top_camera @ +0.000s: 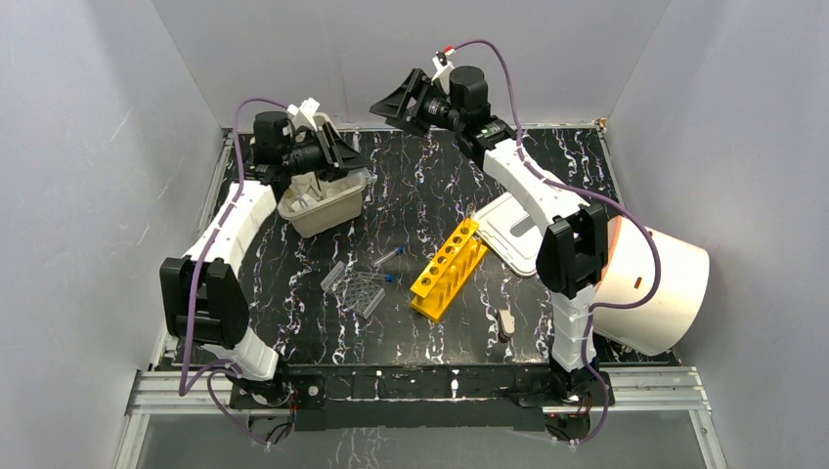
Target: Organize the chemistry lab equipment
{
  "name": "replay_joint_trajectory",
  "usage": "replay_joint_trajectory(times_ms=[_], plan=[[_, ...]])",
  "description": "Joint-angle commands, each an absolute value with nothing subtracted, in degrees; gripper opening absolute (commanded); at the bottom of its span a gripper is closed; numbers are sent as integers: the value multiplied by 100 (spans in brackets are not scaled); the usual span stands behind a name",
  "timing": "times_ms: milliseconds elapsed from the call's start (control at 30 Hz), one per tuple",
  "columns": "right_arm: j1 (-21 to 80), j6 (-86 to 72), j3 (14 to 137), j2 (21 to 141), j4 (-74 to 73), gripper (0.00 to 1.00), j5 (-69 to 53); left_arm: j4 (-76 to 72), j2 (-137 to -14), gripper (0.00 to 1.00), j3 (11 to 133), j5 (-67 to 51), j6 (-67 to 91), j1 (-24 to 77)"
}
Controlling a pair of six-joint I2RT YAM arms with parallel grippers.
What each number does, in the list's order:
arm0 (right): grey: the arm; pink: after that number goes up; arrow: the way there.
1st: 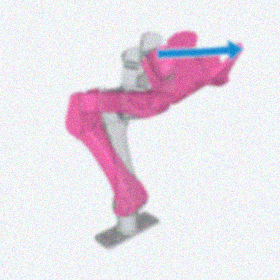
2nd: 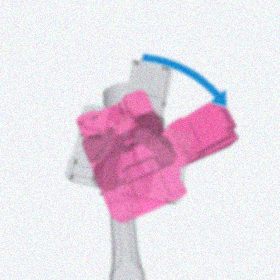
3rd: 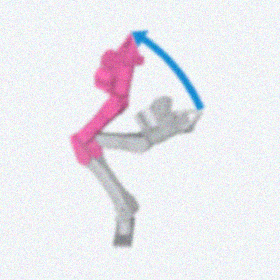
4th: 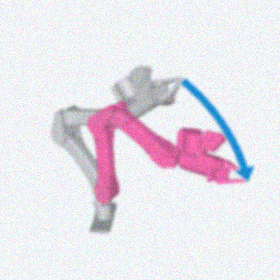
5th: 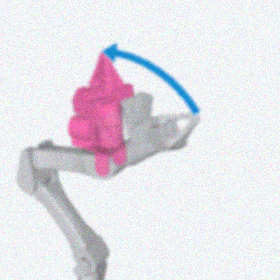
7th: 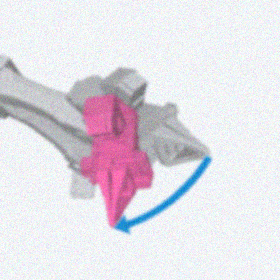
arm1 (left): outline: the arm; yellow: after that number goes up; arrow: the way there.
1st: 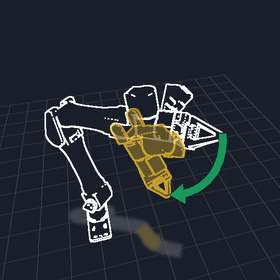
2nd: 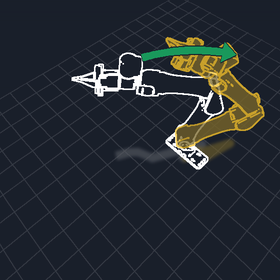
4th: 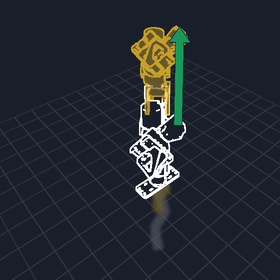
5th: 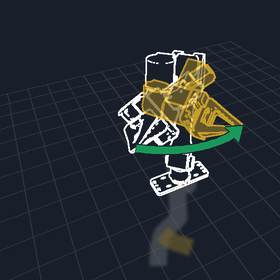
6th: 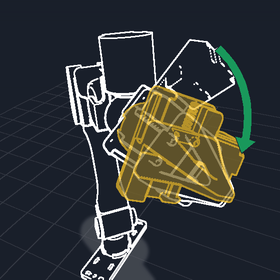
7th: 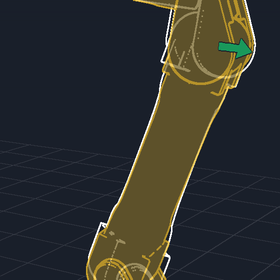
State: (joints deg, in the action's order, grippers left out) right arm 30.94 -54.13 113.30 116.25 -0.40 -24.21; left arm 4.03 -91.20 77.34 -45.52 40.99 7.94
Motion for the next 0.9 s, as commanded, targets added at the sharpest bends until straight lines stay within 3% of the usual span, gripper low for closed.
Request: replay_joint_trajectory(times_ms=[0,233,500,867], plan=[[2957,-5436,11434,11392,101,76,-2431,1472,-8918,0,8239,-3695,3285,477],[2920,-4721,11030,11008,-558,75,-2338,2199,-9085,0,8424,-1990,2284,145],[2920,-3939,10234,10504,-1067,75,-1905,2783,-9793,0,8840,-531,2199,52],[2918,-3639,9781,10250,-1164,75,-1598,3526,-10973,0,9863,671,2169,44]])
